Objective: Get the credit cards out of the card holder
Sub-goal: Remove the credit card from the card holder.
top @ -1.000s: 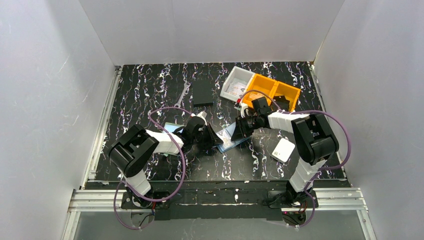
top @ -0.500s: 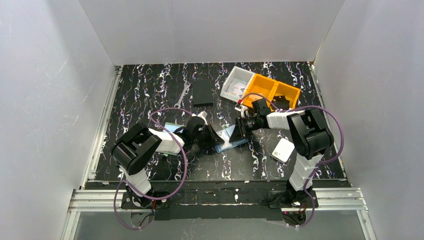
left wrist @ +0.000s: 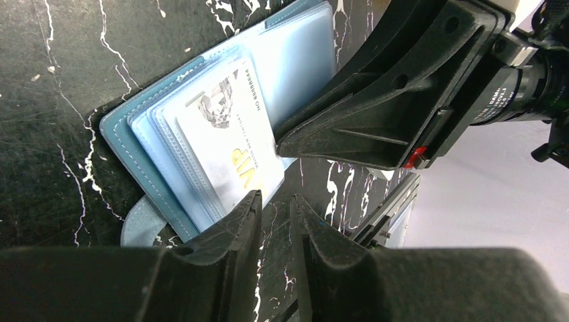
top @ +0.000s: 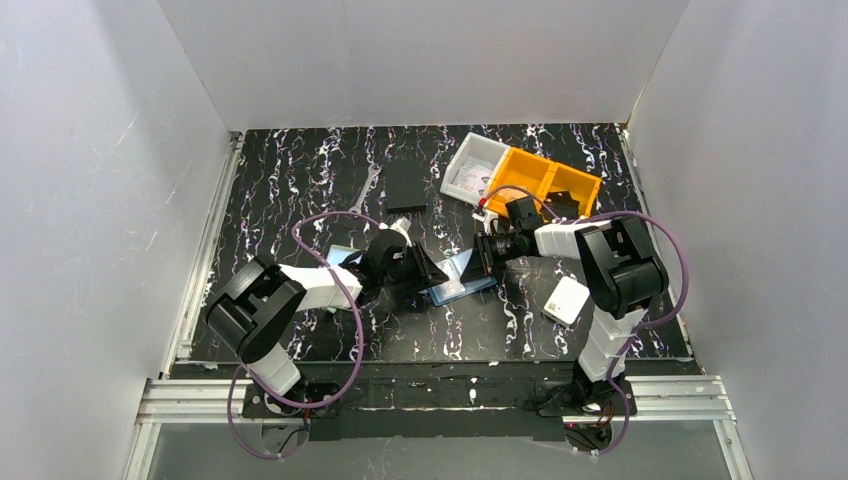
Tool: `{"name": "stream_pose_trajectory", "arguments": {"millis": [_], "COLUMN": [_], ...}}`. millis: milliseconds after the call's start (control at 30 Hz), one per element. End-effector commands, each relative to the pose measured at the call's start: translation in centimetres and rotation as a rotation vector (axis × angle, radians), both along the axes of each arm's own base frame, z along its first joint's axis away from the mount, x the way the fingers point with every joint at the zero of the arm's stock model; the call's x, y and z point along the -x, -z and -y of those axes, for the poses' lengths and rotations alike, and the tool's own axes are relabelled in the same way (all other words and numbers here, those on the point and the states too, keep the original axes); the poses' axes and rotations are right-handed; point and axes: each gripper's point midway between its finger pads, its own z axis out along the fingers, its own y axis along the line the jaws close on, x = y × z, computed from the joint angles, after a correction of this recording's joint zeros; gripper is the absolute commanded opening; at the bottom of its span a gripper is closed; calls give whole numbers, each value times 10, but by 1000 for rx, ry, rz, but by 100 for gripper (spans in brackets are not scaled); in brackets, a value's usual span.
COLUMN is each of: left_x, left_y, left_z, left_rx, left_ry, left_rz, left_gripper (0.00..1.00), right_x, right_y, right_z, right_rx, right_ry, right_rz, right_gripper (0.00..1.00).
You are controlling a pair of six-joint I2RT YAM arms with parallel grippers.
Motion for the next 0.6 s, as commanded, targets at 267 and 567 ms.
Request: {"name": "stream_pose_trajectory", "arguments": {"millis": [267, 567], "left_x": [0, -4], "left_y": [9, -5], "left_z": [-17, -13], "left_rx": [-101, -78], "left_ry": [-62, -56], "left_rz": [-81, -54], "left_gripper": [26, 25], "right_x": [-3, -3], "right_y": [11, 11], "right_z": [5, 5], "right_rx": [29, 30], "right_ry": [17, 15], "right_rz": [-7, -8], "right_gripper": [23, 24]}}
